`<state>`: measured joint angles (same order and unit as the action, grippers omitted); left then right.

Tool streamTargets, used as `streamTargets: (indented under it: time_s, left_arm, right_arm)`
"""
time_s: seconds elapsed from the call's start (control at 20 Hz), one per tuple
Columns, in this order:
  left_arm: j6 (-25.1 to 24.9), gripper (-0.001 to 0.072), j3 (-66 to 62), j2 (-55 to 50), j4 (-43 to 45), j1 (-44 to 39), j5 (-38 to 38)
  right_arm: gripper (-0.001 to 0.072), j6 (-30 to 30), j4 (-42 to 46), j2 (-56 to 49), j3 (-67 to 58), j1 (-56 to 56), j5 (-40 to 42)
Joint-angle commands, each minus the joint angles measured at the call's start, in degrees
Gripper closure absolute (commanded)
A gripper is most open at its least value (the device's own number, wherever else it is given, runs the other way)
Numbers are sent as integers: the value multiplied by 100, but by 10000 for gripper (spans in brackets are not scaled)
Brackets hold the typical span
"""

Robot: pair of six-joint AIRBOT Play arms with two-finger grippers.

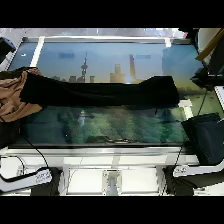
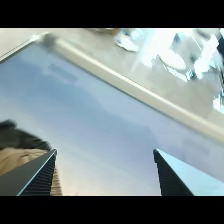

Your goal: Fold the clothes and pants, and hang the long-sleeved shirts on hangers.

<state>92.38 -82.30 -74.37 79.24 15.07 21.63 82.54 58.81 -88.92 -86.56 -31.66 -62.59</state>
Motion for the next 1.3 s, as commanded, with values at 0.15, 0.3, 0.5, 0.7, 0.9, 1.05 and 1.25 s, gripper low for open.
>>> streamTargets:
  time_s: [0.15,0.3,0.5,0.7,0.9,1.05,1.25]
  left_arm:
    - [-1488,28,-4,704,9,-1600,935]
    - [-1488,135,-4,704,76,-2225,935]
    - [-1486,135,-4,702,828,-2859,1202]
    - [-1486,166,-4,533,1032,-3176,1670]
    - [-1486,165,2,278,1027,-3226,1707]
    - [-1484,166,2,68,984,-3226,1707]
    - [-1484,491,2,-212,439,-3224,1698]
  right_arm:
    - [85,-721,-542,-857,-258,-590,-1093]
    - [71,-1421,-1886,-1624,-258,-656,-1123]
    - [20,-1777,-2310,-2369,-258,-562,-990]
    - [20,-1779,-2295,-2682,-352,-389,-984]
    - [23,-1777,-2275,-2715,-382,-15,-1051]
    - [36,-1777,-2280,-2708,-382,291,-1241]
    - [683,-1808,-2409,-2559,-382,455,-1364]
